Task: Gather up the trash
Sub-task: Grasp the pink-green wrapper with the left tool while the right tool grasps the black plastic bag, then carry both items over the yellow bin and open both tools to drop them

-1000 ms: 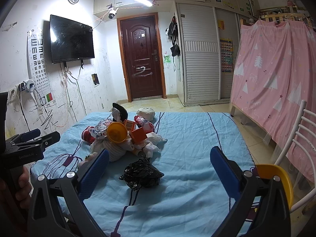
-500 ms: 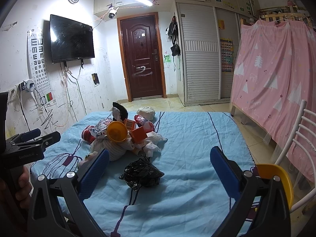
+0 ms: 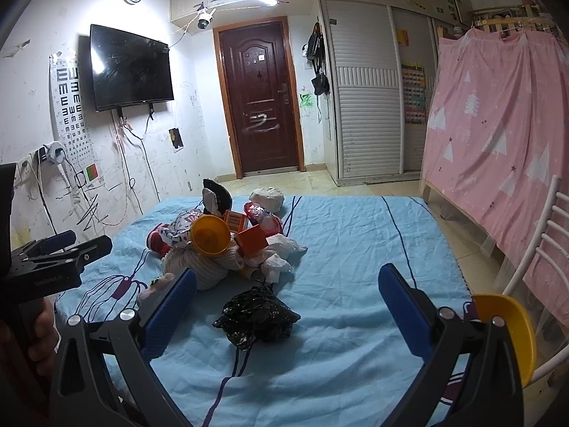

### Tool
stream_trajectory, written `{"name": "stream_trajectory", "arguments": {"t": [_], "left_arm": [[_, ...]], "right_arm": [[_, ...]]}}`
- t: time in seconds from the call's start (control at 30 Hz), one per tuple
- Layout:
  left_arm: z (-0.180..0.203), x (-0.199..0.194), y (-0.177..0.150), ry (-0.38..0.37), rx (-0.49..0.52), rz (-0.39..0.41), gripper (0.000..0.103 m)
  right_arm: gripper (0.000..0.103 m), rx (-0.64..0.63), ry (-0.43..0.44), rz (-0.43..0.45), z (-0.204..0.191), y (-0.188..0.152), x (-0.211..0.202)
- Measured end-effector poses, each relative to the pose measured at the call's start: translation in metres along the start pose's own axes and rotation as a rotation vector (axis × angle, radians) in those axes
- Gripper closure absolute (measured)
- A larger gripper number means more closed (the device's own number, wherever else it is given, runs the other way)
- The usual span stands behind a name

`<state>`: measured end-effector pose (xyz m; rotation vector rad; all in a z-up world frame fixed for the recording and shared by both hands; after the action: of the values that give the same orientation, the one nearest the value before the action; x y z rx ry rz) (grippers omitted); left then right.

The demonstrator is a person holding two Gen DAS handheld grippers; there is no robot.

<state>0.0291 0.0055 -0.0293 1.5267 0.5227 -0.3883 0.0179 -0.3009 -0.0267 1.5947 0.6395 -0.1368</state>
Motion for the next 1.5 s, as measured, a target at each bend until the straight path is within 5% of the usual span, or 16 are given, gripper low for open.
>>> {"name": "stream_trajectory", "arguments": {"t": [0.13,0.37,0.57,0.7,0.77,0.83,0.97,1.03,1.5], "left_arm": [[0.004,0.003,0.002,-0.009,0.009,-0.023,0.006],[0.028,0.011,-0.004,-0.151,0.056,-0.108,0.006],[0.051,0.028,-0.013,-0.218,0.103,-0.193,0.025],[0.064,0.039,-0.018,-0.252,0.125,-0.235,0.028],[0.073,0.045,-0.021,-0.258,0.147,-0.248,0.044],[0.082,0.048,-0.024,-0.256,0.180,-0.263,0.058],[0.089,0.050,-0.027,-0.248,0.205,-0.260,0.073],[0.089,0.050,-0.027,-0.248,0.206,-0.258,0.079],[0.121,0.011,0.003,-0.315,0.267,-0.133,0.084]], "right_arm": [[0.008,0.010,0.007,-0.011,0.005,-0.004,0.004],[0.008,0.029,0.125,-0.081,0.006,-0.016,0.015],[0.008,0.000,0.170,-0.150,-0.002,-0.025,0.033],[0.008,0.008,0.182,-0.186,-0.001,-0.029,0.046],[0.009,0.010,0.191,-0.205,-0.001,-0.030,0.052],[0.021,0.001,0.197,-0.232,-0.002,-0.033,0.058],[0.070,-0.012,0.208,-0.288,-0.004,-0.042,0.069],[0.077,-0.015,0.197,-0.285,-0.002,-0.045,0.071],[0.079,0.049,0.144,-0.150,0.040,-0.017,0.034]]}}
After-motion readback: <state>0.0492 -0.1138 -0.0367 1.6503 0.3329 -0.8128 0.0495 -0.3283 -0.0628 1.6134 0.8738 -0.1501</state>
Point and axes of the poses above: each gripper's, at about its wrist camera, not at the fingertips, and x roughly the way its jaws point, z to its right, y to its top, the point moved 3 cm from there along x, roughly the way its jaws point, and after that the axes turned 4 degrees about y, right-handed, at the moved point
